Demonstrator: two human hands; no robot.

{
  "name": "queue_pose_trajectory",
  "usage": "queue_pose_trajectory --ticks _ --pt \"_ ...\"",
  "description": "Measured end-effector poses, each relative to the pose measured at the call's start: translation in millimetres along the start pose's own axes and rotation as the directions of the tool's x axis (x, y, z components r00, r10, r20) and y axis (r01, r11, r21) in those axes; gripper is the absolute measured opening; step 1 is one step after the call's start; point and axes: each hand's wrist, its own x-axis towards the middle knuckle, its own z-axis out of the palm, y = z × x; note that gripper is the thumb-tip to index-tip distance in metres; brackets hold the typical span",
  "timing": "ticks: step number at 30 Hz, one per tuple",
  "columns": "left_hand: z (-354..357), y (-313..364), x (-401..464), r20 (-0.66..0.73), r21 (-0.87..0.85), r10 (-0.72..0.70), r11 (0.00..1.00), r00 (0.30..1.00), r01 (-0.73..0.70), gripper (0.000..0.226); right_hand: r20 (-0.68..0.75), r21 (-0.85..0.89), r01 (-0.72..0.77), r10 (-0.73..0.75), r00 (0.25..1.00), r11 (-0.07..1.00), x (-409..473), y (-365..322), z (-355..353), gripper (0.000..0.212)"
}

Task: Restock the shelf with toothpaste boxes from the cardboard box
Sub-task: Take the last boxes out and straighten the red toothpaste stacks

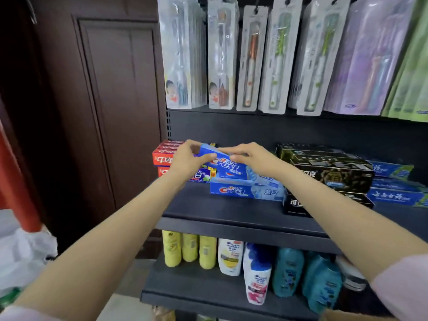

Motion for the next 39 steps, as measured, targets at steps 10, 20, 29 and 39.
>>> queue_pose_trajectory --ticks 10,20,29,39 --pt "40.8 -38.3 17.0 0.062 0.402 -0.021 0.915 0.998 -0.006 0.034 -0.065 -0.485 -0.243 0.242 0.968 0.840 6.6 50.9 28.1 0.060" --pt "32.4 -44.3 19.8 0.043 0.341 -0.035 0.940 0.998 0.018 0.039 -0.045 -0.394 -0.197 0.196 0.980 0.898 13.0 52.7 26.9 0.056" --pt "-54.4 -70.6 53.0 -0.323 0.163 -0.052 0.981 0.945 0.110 0.030 -0.062 -0.307 -0.101 0.086 0.994 0.946 69.7 -2.4 57.0 0.062" --pt "-108.9 -127.6 136.0 0.178 -0.349 -0.400 0.829 0.899 0.438 0.065 -0.021 -0.463 -0.189 0.202 0.979 0.866 154.9 -26.4 98.4 0.095"
